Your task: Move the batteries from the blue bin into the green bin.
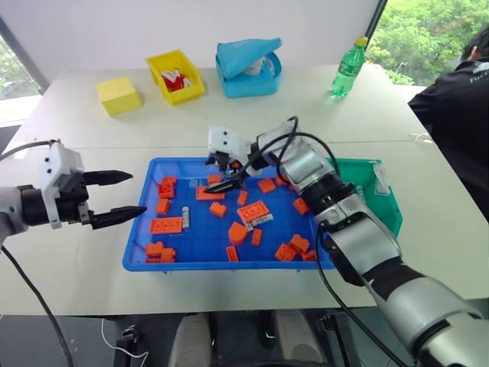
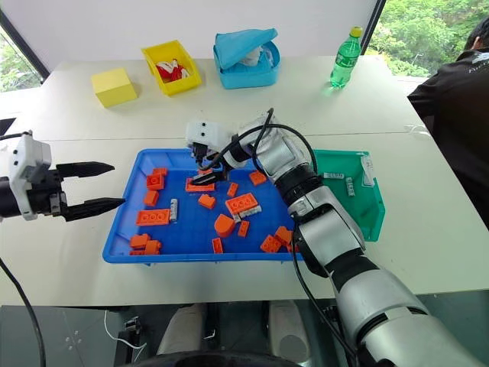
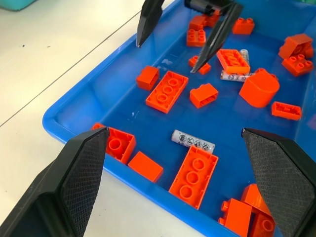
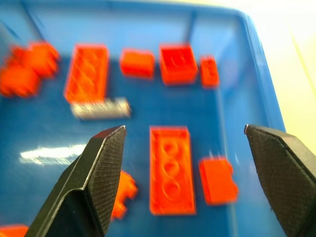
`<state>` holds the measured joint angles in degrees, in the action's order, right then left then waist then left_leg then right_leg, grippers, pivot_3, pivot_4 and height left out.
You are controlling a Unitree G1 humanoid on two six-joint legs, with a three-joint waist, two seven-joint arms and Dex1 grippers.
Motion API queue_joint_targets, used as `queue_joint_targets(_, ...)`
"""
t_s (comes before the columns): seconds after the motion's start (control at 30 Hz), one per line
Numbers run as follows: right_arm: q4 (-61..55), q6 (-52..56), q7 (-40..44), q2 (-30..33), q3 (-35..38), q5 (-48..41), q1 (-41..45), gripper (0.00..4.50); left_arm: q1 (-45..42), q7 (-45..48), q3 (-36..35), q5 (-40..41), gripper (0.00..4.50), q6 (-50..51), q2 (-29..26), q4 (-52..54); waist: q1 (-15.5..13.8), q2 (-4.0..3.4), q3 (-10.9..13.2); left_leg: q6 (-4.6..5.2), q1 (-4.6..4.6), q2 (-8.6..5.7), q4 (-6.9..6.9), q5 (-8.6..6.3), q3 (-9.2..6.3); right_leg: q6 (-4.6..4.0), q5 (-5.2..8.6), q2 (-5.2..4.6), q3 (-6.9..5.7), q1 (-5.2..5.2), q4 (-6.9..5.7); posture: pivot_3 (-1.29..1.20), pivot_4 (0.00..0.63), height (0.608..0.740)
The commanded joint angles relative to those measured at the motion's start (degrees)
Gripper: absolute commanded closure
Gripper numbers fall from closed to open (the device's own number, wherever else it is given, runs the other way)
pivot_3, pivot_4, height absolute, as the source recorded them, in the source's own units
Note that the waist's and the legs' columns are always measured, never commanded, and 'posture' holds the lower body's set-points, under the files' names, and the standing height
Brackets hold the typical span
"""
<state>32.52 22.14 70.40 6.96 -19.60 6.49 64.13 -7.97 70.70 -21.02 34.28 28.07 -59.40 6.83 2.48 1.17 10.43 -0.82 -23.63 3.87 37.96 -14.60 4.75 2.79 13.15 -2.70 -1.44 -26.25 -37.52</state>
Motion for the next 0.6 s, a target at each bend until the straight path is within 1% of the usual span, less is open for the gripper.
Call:
queue_joint_targets(0.03, -6.17, 3.98, 0.48, -1.39, -1.83, -1.83, -1.94, 0.58, -0.89, 0.49, -0.48, -0.12, 0.00, -0.91, -0.61, 0.17, 0.02, 0.00, 0.00, 0.00, 0.00, 0.00, 0.00, 0.00, 0.00, 0.00, 0.00, 0.00, 0.00, 0.00, 0.00, 0.00, 0.150, 0.736)
queue_joint_targets(0.2, -6.66, 5.77, -1.79, -3.67, -4.56, -1.61, -3.60, 0.58, 0.20, 0.65, -1.36, 0.21, 0.00, -0.52, -0.70, 1.11, 0.05, 0.00, 0.00, 0.00, 0.00, 0.00, 0.00, 0.00, 0.01, 0.00, 0.00, 0.00, 0.00, -0.01, 0.00, 0.00, 0.150, 0.736)
queue_joint_targets(0.43, -2.16, 2.36, -5.18, -5.90, -7.47, -0.51, -3.77, 0.58, 3.25, 0.25, -3.76, 1.06, 0.00, 0.01, -0.63, 3.10, 0.05, 0.00, 0.00, 0.00, 0.00, 0.00, 0.00, 0.00, 0.01, 0.00, 0.00, -0.01, 0.00, 0.00, 0.00, 0.00, 0.150, 0.736)
queue_joint_targets(0.6, -0.74, 0.55, -5.00, -7.03, -9.45, -0.17, -4.77, 0.58, 5.23, 0.61, -5.42, 2.14, 0.00, 0.84, -0.65, 4.74, 0.05, 0.01, 0.00, 0.00, -0.01, 0.00, 0.00, 0.00, 0.00, 0.00, 0.00, -0.01, 0.00, -0.01, 0.01, 0.00, 0.150, 0.736)
